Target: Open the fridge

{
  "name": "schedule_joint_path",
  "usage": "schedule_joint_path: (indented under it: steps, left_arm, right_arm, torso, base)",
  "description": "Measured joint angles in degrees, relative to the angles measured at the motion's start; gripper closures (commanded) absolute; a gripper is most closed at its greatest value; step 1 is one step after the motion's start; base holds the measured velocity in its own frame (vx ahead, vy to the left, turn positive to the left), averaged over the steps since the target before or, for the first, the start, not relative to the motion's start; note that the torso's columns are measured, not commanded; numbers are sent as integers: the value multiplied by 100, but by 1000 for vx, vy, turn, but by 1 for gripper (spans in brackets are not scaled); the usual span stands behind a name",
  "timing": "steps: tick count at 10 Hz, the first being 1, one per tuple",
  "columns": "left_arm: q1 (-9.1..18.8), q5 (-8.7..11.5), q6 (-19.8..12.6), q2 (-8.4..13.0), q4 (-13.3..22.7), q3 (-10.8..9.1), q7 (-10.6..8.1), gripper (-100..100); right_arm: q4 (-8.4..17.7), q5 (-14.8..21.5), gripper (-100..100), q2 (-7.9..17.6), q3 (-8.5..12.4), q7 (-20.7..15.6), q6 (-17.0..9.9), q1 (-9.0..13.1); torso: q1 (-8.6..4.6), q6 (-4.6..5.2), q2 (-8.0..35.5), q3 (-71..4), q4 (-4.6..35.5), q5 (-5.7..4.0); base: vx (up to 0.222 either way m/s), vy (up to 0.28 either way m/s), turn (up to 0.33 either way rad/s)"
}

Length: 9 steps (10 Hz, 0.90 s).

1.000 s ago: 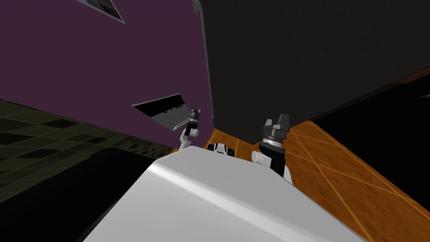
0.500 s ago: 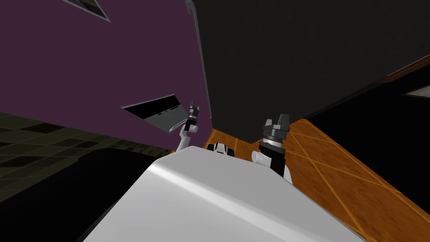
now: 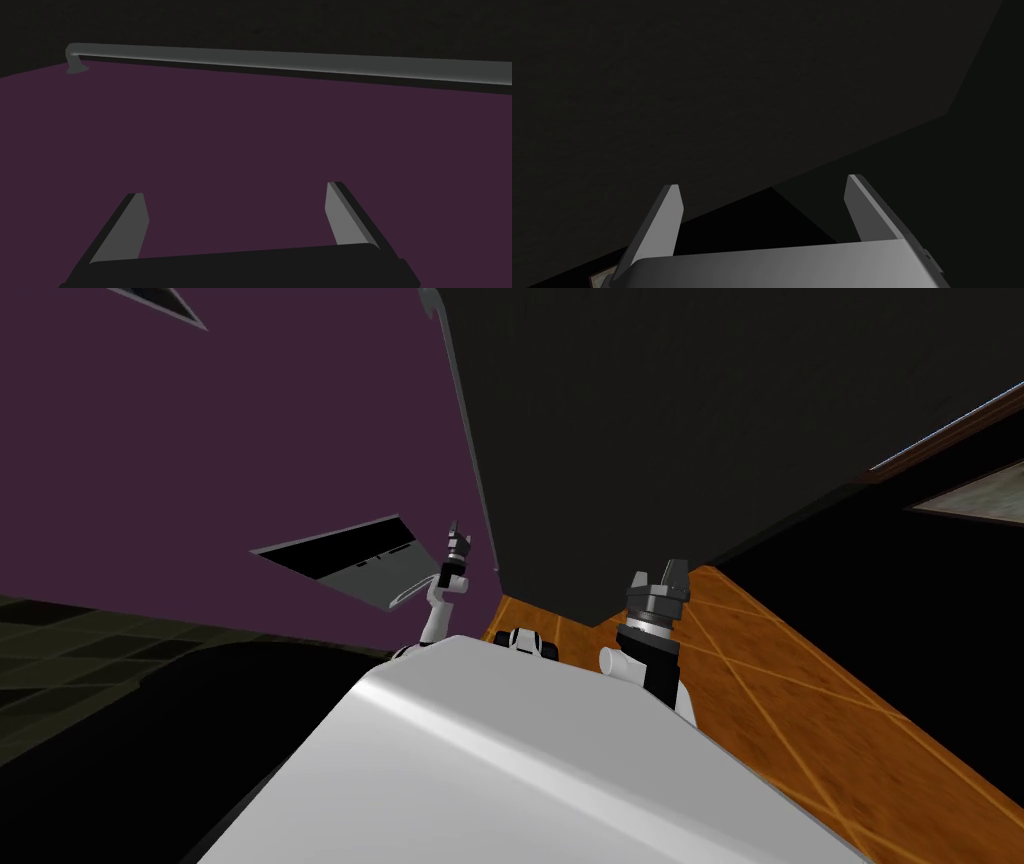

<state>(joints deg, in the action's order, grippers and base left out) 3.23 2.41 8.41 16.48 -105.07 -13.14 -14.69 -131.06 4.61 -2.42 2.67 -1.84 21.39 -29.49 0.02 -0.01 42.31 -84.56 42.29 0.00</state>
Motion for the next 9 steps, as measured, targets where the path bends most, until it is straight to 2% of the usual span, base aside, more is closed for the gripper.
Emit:
schedule_joint_path:
  steps: [2,5,6,9]
  left_arm:
    - [340,-38,-160,160,312,-201,-210,-100]
    - [935,-139,-391,276,772,-426,-433,-100]
    - [1058,-147,-522,393,852,-552,-584,-100]
    - [1505,-202,-615,525,1330,-731,-793,-100]
  right_arm:
    - [0,0,0,0,0,0,0,0]
    - [0,0,0,0,0,0,0,0]
    - [0,0,0,0,0,0,0,0]
    - [0,0,0,0,0,0,0,0]
  torso:
    - [-5,2,-5,-3,-2,-1]
    - [-5,2,-5,-3,-1,-1]
    - [-4,0,-5,-3,-1,-1]
    - [3,0,2,2,1,1]
  base:
    - [26,-45,-76]
    - [30,-48,-103]
    - [25,-39,-29]
    - [16,-35,-64]
